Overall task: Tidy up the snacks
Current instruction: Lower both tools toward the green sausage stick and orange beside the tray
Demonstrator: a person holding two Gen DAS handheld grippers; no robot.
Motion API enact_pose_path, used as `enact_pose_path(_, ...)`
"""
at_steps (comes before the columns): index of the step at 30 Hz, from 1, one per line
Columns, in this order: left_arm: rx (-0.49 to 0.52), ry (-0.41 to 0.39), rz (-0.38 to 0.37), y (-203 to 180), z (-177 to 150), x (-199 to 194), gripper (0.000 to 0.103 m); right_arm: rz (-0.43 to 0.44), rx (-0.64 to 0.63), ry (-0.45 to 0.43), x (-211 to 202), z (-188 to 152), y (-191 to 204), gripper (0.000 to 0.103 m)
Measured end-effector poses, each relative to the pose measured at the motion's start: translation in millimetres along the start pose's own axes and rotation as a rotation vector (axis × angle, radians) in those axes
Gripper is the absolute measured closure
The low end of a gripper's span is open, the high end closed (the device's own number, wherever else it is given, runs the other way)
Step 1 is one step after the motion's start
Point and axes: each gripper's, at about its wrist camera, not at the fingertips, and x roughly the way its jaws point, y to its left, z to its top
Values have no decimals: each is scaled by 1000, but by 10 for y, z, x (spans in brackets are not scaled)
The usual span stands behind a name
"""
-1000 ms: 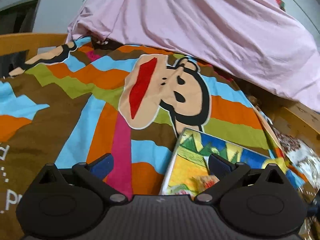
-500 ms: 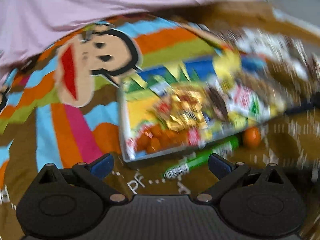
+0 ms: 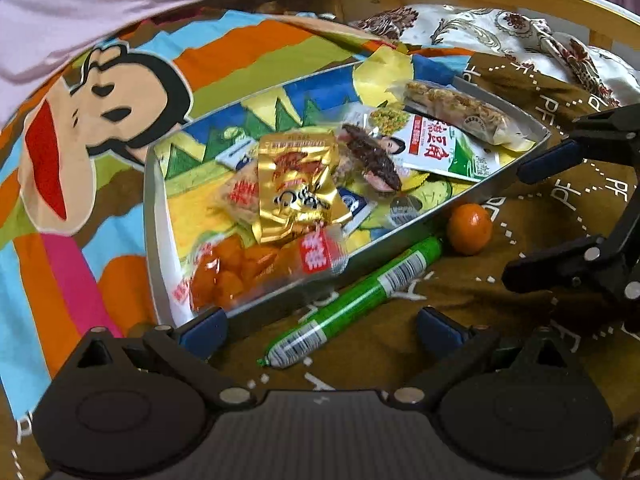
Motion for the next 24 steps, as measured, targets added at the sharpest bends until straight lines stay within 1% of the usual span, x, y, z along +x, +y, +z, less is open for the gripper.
enact_pose_path(2,6,-7,-15,22,30,-9,1,6,12,6,28,15,4,6)
enact_pose_path(4,-20,-5,-29,44,47,-26,3,11,28,16,51,12,-1,8)
enact_pose_path(6,-35,-7,-61,57,52,-48,5,14,46,24,76,13,-16,11)
enact_pose_path(8,-39,10,-74,55,61,-61,9,14,69,27,103,15,-32,15)
enact_pose_path(10,-48,28,-85,62,66,-73,24,14,90,29,127,23,-47,19)
enact_pose_path(11,-61,42,-97,75,63,-66,26,15,97,31,143,23,-49,22)
enact_pose_path(13,-87,74,-100,95,57,-47,26,16,98,31,160,21,-39,23)
enact_pose_path(16,-75,58,-93,94,57,-43,26,15,97,28,186,26,-24,27)
enact_pose_path(18,-74,56,-104,91,73,6,26,11,101,25,217,37,-24,32)
enact_pose_path(20,-79,69,-133,85,86,100,26,9,110,29,251,42,-31,39)
enact_pose_path(24,-86,82,-145,83,72,169,26,-11,116,32,288,40,-33,52)
